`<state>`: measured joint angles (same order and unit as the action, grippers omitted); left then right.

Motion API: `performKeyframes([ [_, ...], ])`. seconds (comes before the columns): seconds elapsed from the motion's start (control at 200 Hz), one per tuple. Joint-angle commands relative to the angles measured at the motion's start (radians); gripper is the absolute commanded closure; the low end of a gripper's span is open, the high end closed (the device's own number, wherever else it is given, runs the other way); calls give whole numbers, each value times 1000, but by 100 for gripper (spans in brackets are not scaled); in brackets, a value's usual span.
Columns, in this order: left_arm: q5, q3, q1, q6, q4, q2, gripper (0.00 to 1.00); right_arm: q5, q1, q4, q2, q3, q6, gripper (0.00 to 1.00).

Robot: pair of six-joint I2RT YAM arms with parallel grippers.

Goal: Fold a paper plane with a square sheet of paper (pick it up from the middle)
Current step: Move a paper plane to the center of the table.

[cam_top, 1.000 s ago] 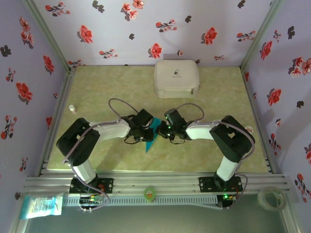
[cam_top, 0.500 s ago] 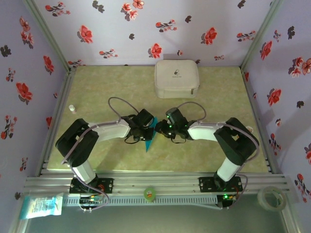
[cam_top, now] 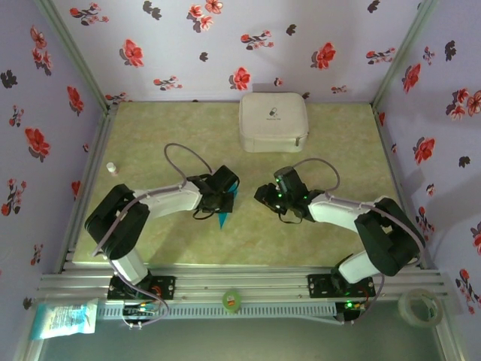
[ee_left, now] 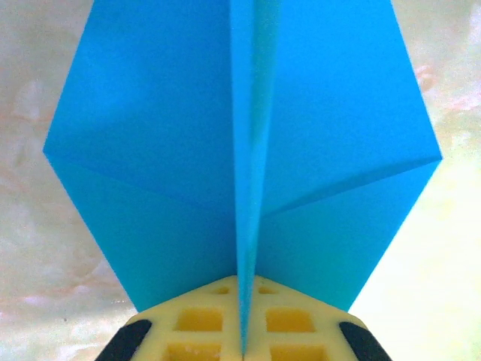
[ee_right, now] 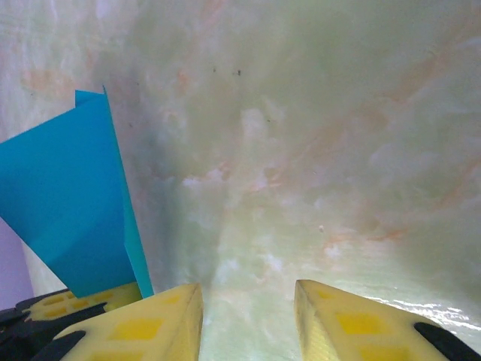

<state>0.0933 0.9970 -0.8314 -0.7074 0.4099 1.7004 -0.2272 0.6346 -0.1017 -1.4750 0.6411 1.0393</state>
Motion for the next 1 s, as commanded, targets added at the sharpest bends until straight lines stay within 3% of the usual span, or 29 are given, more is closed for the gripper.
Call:
performKeyframes([
  [0.0, 29, 29, -3, -17, 35, 30, 94, 19, -3, 6, 9, -8, -9, 63],
  [0.765, 23, 48, -5, -30, 41, 107, 87, 3, -3, -31, -28, -10, 5, 62],
  [0.995, 43, 64, -8, -64, 49, 165, 83, 52, -6, 35, 32, -13, -19, 62],
])
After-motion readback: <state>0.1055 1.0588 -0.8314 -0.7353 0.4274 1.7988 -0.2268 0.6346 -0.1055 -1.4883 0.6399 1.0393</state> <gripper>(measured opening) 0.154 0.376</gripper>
